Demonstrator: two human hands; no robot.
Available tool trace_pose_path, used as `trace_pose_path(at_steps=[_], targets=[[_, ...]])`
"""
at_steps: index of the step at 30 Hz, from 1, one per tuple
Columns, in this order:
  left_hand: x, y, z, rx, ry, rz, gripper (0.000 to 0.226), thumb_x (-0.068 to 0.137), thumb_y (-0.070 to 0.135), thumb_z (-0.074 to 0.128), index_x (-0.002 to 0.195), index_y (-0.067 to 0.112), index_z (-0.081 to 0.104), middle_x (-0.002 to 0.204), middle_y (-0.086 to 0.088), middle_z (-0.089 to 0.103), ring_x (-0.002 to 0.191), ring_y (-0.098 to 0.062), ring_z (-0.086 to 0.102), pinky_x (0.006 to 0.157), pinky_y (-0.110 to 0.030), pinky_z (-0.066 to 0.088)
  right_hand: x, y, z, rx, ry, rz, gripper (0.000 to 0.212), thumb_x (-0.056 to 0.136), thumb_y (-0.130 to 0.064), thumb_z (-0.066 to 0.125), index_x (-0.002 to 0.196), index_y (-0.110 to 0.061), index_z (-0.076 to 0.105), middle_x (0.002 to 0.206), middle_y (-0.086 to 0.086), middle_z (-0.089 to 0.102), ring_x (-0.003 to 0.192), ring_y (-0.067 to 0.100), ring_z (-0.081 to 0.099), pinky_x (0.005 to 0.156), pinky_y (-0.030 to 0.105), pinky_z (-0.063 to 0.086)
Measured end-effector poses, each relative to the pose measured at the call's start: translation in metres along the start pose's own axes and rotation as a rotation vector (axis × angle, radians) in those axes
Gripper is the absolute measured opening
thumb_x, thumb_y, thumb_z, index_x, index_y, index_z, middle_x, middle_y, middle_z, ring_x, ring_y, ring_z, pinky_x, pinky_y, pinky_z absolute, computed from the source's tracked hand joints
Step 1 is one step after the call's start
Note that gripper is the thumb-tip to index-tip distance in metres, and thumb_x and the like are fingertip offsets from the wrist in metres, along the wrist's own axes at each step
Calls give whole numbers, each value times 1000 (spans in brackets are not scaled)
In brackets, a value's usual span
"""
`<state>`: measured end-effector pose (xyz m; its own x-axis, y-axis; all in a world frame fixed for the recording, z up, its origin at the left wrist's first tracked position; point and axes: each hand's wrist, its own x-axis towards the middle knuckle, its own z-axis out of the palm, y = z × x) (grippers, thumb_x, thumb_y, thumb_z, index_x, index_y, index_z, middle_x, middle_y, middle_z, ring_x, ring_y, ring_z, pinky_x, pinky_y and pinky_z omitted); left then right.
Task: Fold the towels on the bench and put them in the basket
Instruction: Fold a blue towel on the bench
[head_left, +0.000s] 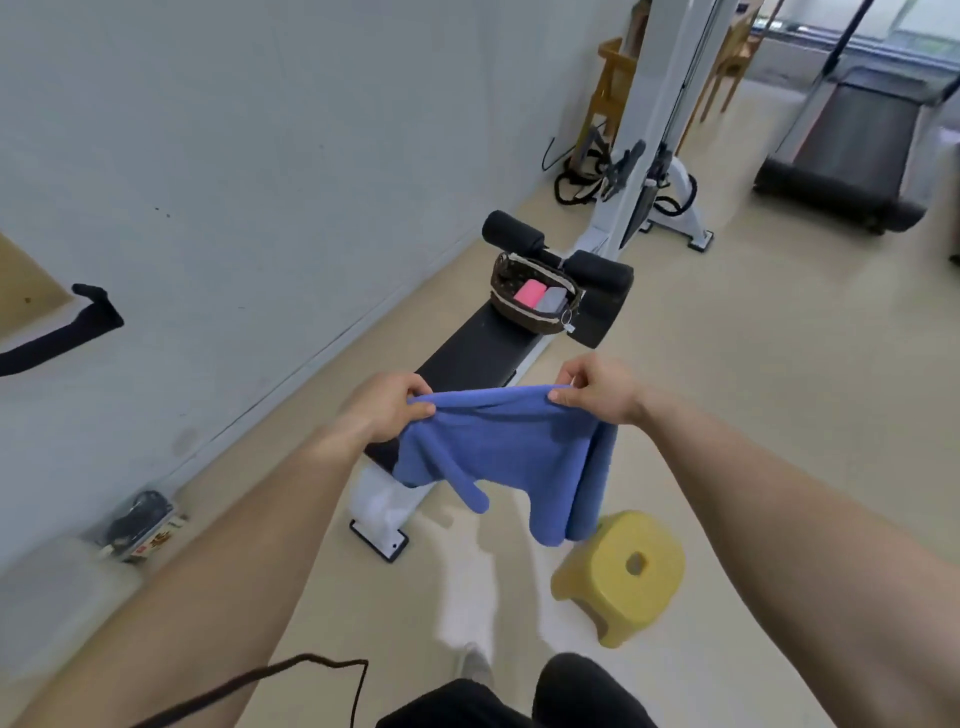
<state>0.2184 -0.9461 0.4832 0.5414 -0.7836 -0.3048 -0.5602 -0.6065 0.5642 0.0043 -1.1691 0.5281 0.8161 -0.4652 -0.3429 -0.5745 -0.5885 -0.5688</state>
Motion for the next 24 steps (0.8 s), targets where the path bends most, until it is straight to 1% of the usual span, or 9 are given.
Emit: trace_pose_path(at_steps=[4, 6, 8, 11, 15, 18, 20, 22, 24], targets=[[56, 0, -24, -26, 10, -46, 17, 91, 30, 68, 76, 30, 59, 70, 6, 55, 65, -14, 52, 61, -28, 39, 63, -2, -34, -61, 17, 1, 13, 91, -30, 68, 80, -24, 65, 72, -9, 58, 70, 10, 54, 62, 24, 40], [80, -2, -33, -43, 18, -79, 18, 91, 28, 66, 75, 28, 58, 69, 6, 53, 66, -15, 51, 61, -28, 39, 96, -4, -47, -79, -13, -11, 8, 92, -26, 65, 84, -24, 67, 77, -7, 61, 76, 14, 57, 66, 26, 41], [106, -6, -40, -61, 32, -110, 22, 90, 29, 66, 71, 27, 55, 67, 7, 51, 68, -17, 51, 62, -29, 39, 130, -6, -59, -96, -33, -38, 7, 92, -22, 63, 91, -19, 70, 80, -3, 63, 78, 15, 57, 64, 24, 42], [143, -6, -50, -83, 63, -162, 33, 92, 32, 63, 65, 22, 47, 64, 5, 49, 65, -17, 48, 61, -29, 37, 183, -9, -73, -133, -64, -104, 8, 94, -20, 62, 96, -17, 69, 78, -2, 60, 75, 14, 55, 59, 19, 39], [197, -6, -60, -181, 129, -252, 42, 97, 31, 59, 62, 20, 41, 60, 6, 42, 58, -12, 40, 57, -27, 30, 274, -5, -93, -215, -128, -199, 6, 94, -21, 62, 90, -20, 66, 76, -6, 59, 72, 12, 54, 56, 20, 38], [243, -17, -64, -287, 181, -355, 44, 100, 42, 51, 66, 17, 39, 66, 0, 39, 61, -16, 37, 60, -30, 30, 354, -1, -107, -222, -182, -261, 6, 95, -24, 62, 92, -23, 66, 73, -11, 53, 69, 6, 51, 57, 17, 34], [268, -25, -63, -335, 232, -435, 46, 100, 43, 51, 65, 18, 37, 64, 1, 37, 61, -16, 35, 59, -31, 29, 406, 2, -111, -202, -220, -303, 8, 96, -24, 61, 91, -22, 66, 71, -10, 51, 67, 4, 49, 57, 18, 33], [286, -29, -60, -326, 286, -497, 45, 100, 39, 53, 63, 18, 37, 64, 1, 36, 61, -16, 34, 59, -31, 28, 448, 3, -110, -209, -275, -345, 11, 96, -25, 59, 88, -22, 65, 69, -9, 52, 66, 7, 50, 57, 21, 33], [298, -33, -51, -286, 289, -584, 44, 100, 36, 53, 62, 18, 40, 62, 2, 40, 61, -17, 37, 59, -32, 30, 478, 6, -107, -235, -342, -374, 15, 96, -28, 59, 82, -23, 63, 68, -8, 53, 68, 13, 52, 58, 25, 36]])
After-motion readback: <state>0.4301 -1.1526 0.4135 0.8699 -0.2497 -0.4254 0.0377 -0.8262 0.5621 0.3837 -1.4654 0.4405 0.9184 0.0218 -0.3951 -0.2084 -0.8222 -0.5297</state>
